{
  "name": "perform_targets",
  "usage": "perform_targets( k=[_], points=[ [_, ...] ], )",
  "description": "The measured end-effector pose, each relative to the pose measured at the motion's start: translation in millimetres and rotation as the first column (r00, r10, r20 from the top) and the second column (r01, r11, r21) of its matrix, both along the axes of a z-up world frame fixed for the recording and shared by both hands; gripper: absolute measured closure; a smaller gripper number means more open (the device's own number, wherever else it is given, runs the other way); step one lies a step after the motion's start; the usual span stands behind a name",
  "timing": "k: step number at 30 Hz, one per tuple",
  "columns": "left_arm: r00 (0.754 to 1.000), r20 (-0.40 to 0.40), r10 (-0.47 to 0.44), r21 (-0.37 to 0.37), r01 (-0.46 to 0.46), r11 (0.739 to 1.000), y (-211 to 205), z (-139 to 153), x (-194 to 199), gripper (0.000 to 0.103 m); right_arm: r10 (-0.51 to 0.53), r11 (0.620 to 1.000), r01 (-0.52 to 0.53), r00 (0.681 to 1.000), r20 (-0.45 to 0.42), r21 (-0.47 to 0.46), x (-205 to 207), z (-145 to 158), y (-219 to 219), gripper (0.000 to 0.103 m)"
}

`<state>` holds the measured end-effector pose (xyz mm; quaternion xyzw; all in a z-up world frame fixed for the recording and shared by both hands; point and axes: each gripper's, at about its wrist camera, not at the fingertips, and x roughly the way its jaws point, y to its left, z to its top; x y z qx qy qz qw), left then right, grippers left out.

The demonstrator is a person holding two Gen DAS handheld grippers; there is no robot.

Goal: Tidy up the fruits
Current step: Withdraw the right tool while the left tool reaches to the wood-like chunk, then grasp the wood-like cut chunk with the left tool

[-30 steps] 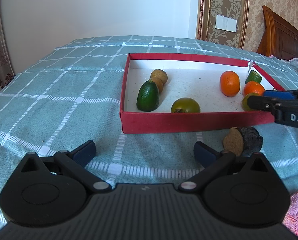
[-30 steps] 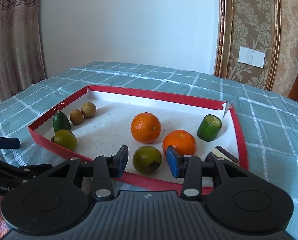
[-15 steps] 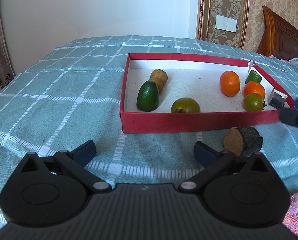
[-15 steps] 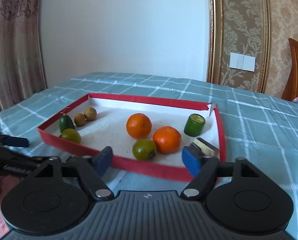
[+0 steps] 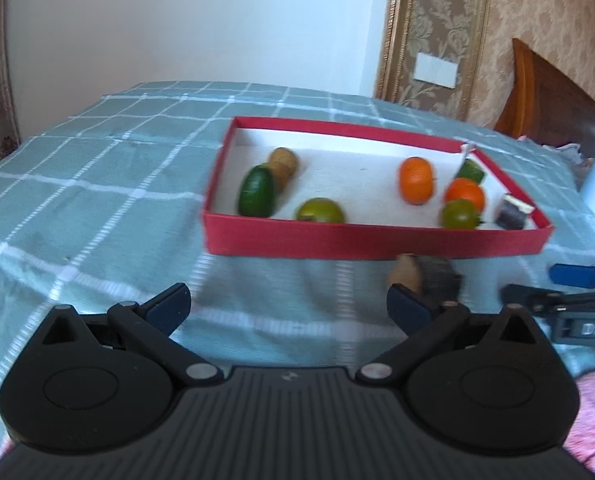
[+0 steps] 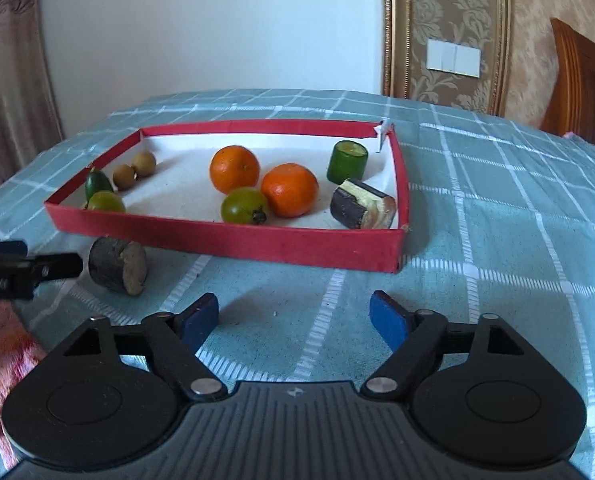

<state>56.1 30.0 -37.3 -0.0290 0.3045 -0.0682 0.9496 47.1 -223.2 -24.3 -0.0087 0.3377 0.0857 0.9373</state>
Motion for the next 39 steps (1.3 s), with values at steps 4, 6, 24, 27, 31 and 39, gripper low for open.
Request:
perform_targets(
  k=[4,6,24,27,31,39],
  points=[
    [0.999,0.029,-0.033,0.009,0.033,0.999,-15.0,7.9,-8.0,0.000,0.000,1.000,0.000,1.000,-0.001,-0.011,-0.9,-1.3,0.7,0.015],
    [0.998,0.030,-0.056,-0.007,0.056,0.998,-21.1,12.1,-10.2,0.000,-0.001,1.000,0.000,1.000,-0.002,-0.013,-1.3,-1.8,0.8,0.014],
    [0.999,0.002,-0.035,0.061,0.035,0.998,-59.5,6.1,9.7,0.001,0.000,0.999,0.000,1.000,-0.009,-0.035,-0.7,-2.7,2.9,0.008],
    [0.999,-0.011,-0.043,0.083,0.044,0.996,-63.4,4.0,13.0,0.017,-0.001,0.999,0.001,1.000,-0.010,-0.040,-0.9,-2.9,3.5,0.007],
    [0.998,-0.027,-0.061,0.038,0.062,0.997,-59.1,1.1,15.3,0.023,-0.004,0.999,0.004,1.000,-0.013,-0.043,-0.5,-3.0,4.6,0.005],
    [0.992,-0.007,-0.122,0.010,0.122,0.992,-59.4,2.8,10.8,0.063,-0.006,0.999,0.005,1.000,-0.015,-0.041,-0.4,-3.0,3.5,0.004]
  ],
)
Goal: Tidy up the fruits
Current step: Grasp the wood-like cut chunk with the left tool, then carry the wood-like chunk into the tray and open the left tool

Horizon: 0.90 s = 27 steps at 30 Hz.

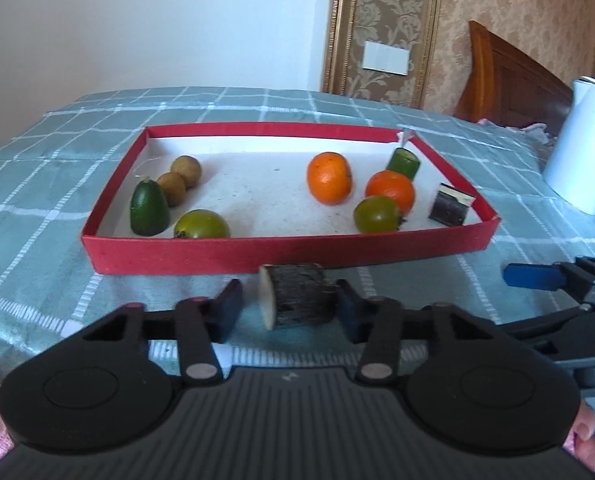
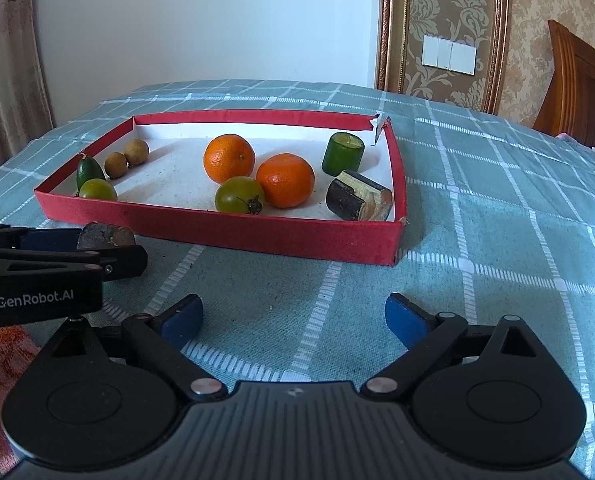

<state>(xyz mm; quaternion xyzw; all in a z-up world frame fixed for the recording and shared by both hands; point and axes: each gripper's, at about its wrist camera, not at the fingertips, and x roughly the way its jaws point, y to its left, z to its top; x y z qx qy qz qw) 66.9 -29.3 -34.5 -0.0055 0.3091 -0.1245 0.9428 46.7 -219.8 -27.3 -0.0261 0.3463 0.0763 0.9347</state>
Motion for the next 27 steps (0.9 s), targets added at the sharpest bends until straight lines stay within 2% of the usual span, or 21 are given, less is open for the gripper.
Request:
perform_targets(
  k=[10,21,27],
  points=[
    [0.999,0.022,-0.041,0.023,0.040,0.999,1.9,1.6,-9.6,0.072,0.000,1.000,0.000,1.000,0.000,0.000,0.0,0.2,0.0,0.004],
    [0.996,0.043,-0.072,0.052,0.069,0.996,5.0,6.3,-20.5,0.072,0.000,1.000,0.000,1.000,0.000,0.000,0.0,0.1,0.3,0.004],
    [0.993,0.092,-0.078,0.043,0.075,0.996,6.4,24.4,-14.7,0.072,-0.001,1.000,0.001,1.000,0.000,0.000,-0.1,0.1,0.5,0.003]
  ],
)
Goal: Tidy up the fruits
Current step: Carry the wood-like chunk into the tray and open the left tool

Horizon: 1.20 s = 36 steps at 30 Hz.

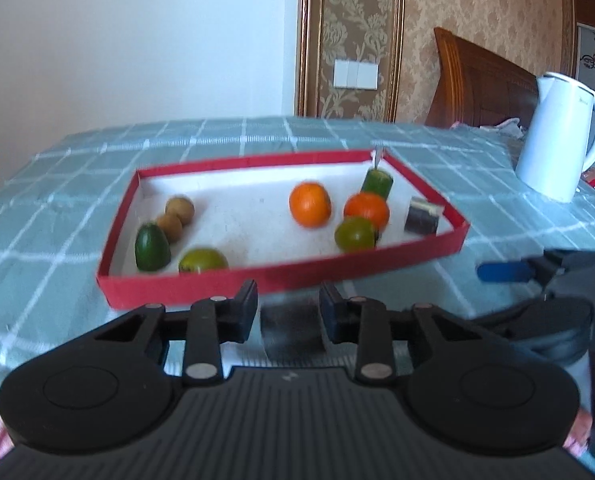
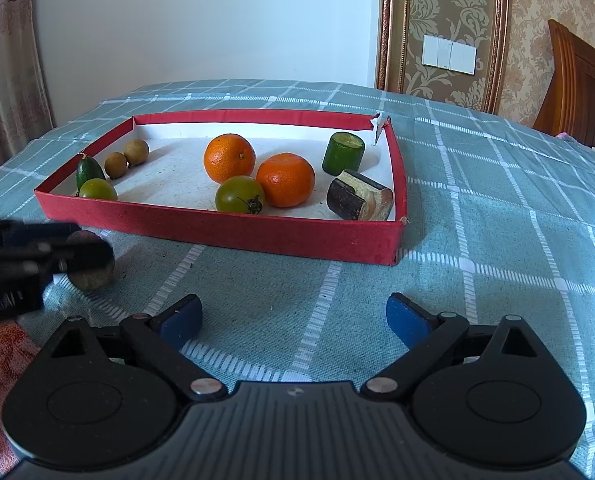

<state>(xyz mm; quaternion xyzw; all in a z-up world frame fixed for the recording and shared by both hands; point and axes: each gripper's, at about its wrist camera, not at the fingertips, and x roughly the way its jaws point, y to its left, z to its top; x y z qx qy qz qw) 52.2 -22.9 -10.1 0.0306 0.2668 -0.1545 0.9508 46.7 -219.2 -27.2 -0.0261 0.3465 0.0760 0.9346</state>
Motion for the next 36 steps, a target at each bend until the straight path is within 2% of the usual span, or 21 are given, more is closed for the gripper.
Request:
perform_targets(
  k=[3,5,7,10,11,12,14,16,18,24,28,32,36],
  points=[
    [1.000,0.021,0.002,0.013,-0.003,1.000,-0.6,5.3,7.8,0.078,0.000,1.000,0.000,1.000,0.000,0.000,0.0,0.0,0.0,0.003],
    [1.000,0.001,0.010,0.030,-0.010,0.999,-0.9,4.6,16.1,0.083,0.000,1.000,0.000,1.000,0.000,0.000,0.0,0.1,-0.1,0.003],
    [0.999,-0.032,0.014,0.003,-0.014,1.000,3.5,1.3,19.2,0.083,0.000,1.000,0.000,1.000,0.000,0.000,0.0,0.1,0.1,0.003],
    [0.999,-0.033,0.011,-0.006,-0.011,1.000,7.4,-2.5,14.3,0.081,0.000,1.000,0.000,1.000,0.000,0.000,0.0,0.1,0.1,0.003],
    [0.999,-0.029,0.014,-0.011,-0.014,1.000,8.4,-3.2,11.8,0.078,0.000,1.000,0.000,1.000,0.000,0.000,0.1,0.2,-0.2,0.003],
    [0.999,-0.034,0.014,-0.022,-0.015,1.000,9.4,-3.3,9.8,0.068,0.000,1.000,0.000,1.000,0.000,0.000,0.0,0.2,0.1,0.003],
    [0.999,-0.036,0.011,-0.046,-0.012,0.999,11.7,-2.5,4.8,0.056,0.000,1.000,0.000,1.000,0.000,0.000,0.0,0.2,0.1,0.003],
    [0.999,-0.038,0.006,-0.073,-0.009,0.997,11.9,0.2,-0.1,0.036,0.000,1.000,0.000,1.000,-0.001,0.000,0.0,0.3,0.2,0.003],
    [0.999,-0.034,0.000,-0.084,-0.003,0.996,9.4,3.1,-2.7,0.032,0.000,1.000,0.000,1.000,-0.001,0.000,0.0,0.3,0.2,0.002],
    [0.998,-0.056,-0.001,-0.007,0.001,1.000,-11.4,1.7,-0.9,0.037,-0.030,1.000,0.030,0.999,0.013,0.004,-9.1,0.5,-7.4,0.002],
    [0.995,-0.098,0.006,0.008,-0.005,1.000,-13.9,-7.5,4.9,0.060,-0.064,0.997,0.064,0.998,0.010,0.043,-7.8,0.6,-16.0,0.002],
    [0.993,-0.117,-0.004,-0.001,0.004,1.000,-12.4,-14.4,6.1,0.064,-0.068,0.997,0.068,0.998,0.002,0.035,-6.5,0.2,-14.3,0.002],
    [0.996,-0.084,-0.009,0.038,0.012,0.999,-17.6,-16.9,1.2,0.065,-0.068,0.997,0.068,0.998,0.000,0.019,-6.4,0.3,-11.7,0.002]
  ],
)
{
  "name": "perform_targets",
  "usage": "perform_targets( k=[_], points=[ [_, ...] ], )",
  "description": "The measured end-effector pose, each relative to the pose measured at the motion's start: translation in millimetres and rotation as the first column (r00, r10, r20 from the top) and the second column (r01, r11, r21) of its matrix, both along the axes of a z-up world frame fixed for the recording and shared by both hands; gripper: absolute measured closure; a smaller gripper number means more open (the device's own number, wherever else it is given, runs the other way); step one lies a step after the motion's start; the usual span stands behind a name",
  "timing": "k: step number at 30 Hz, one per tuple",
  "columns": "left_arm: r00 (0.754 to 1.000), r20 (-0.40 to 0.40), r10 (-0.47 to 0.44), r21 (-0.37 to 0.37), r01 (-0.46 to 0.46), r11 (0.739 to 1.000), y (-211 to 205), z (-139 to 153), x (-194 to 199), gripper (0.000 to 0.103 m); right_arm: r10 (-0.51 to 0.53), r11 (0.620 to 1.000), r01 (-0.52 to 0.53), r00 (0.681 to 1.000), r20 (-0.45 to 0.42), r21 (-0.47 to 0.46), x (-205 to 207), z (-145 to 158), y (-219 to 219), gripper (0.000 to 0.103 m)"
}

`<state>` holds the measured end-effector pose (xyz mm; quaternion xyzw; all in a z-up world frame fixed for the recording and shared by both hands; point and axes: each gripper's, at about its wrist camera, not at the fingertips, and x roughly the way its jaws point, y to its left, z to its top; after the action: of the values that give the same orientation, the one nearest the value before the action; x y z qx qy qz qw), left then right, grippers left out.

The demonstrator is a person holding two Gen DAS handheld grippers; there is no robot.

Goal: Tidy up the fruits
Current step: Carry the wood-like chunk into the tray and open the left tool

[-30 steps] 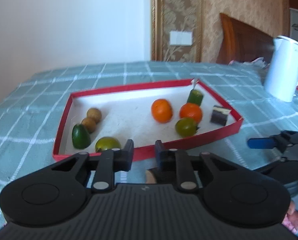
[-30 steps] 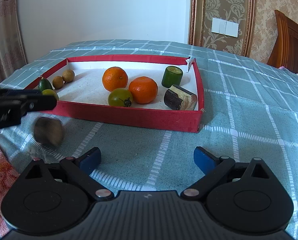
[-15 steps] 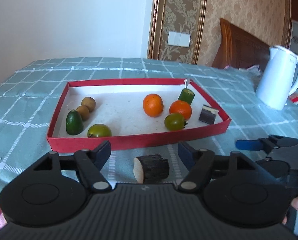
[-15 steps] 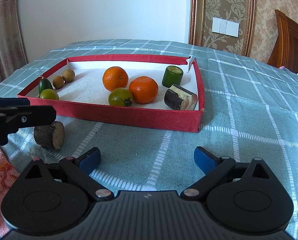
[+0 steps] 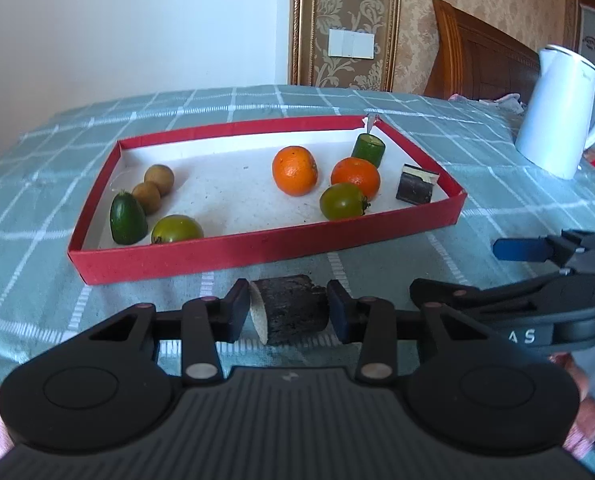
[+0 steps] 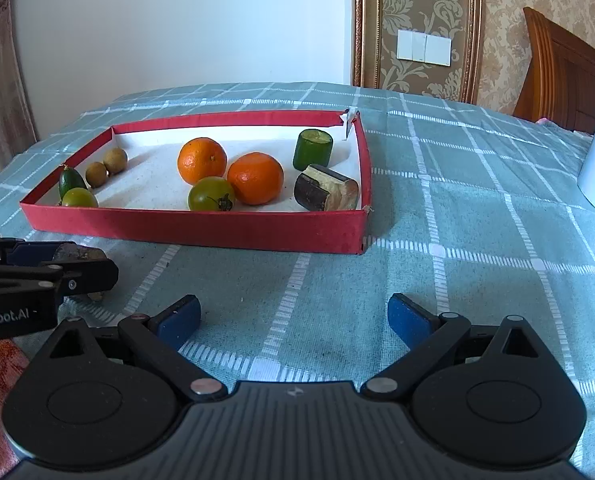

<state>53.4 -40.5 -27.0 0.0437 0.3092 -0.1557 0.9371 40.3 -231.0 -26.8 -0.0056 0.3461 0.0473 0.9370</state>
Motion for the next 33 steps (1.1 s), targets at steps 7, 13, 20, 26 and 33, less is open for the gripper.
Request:
perform_targets(
  k=[7,13,20,26,33],
  points=[
    [0.999,0.031,-0.014,0.006,0.014,1.000,-0.1,3.3,-3.8,0.066,0.000,1.000,0.000,1.000,0.000,0.000,0.2,-0.1,0.1,0.002],
    [0.993,0.115,-0.031,0.027,0.028,0.999,0.2,23.7,-6.9,0.066,0.001,1.000,-0.001,1.000,-0.001,-0.005,0.1,-1.1,0.4,0.002],
    [0.989,0.147,0.015,0.015,-0.018,1.000,10.0,38.9,27.6,0.066,0.000,1.000,0.000,1.000,-0.001,-0.009,-0.2,-1.6,0.6,0.002],
    [0.983,0.178,0.043,0.007,-0.045,0.999,15.3,39.5,67.1,0.066,0.001,1.000,-0.001,1.000,-0.002,-0.012,-0.3,-2.2,-0.2,0.002],
    [0.985,0.165,0.054,0.038,-0.062,0.997,11.1,26.7,99.8,0.066,0.001,1.000,-0.001,1.000,-0.003,-0.013,0.7,-1.9,0.7,0.001]
  ],
)
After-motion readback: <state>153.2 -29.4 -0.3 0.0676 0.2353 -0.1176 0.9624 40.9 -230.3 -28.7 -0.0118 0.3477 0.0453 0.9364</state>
